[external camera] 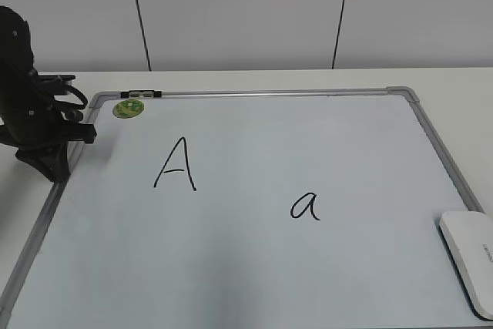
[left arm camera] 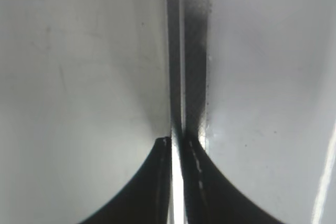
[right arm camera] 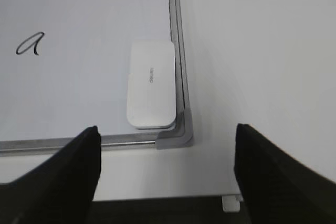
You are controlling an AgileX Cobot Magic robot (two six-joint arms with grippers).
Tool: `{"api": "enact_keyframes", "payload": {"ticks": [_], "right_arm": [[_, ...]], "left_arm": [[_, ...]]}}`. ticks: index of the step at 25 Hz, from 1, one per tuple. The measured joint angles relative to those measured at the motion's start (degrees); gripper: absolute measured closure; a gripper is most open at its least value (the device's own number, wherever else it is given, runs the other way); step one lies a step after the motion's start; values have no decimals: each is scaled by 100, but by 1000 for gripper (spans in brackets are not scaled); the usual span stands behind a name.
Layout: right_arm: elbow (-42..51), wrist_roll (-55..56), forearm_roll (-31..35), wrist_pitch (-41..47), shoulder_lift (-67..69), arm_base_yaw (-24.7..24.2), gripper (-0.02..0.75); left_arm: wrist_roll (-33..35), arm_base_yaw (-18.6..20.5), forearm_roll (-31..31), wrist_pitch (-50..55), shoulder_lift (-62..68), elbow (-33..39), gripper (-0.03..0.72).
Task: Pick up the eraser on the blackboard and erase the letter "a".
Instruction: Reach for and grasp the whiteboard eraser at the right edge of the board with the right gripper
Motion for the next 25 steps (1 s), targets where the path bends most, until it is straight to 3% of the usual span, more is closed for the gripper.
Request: {"api": "enact_keyframes", "payload": {"ticks": [8, 19, 22, 25], "right_arm": [[-408, 0, 77, -61, 1872, 0, 151], [-1762, -53, -146, -331, 5057, 0, 151], [-1854, -58, -146, -331, 5251, 0, 151], [-2300, -257, 283, -320, 6568, 0, 150]], "left_arm": [[0, 0, 0, 10, 0, -3, 661], [0, 0, -17, 10, 0, -3, 659], [0, 0, -26, 10, 0, -3, 659], [0, 0, -26, 10, 0, -3, 659]]}}
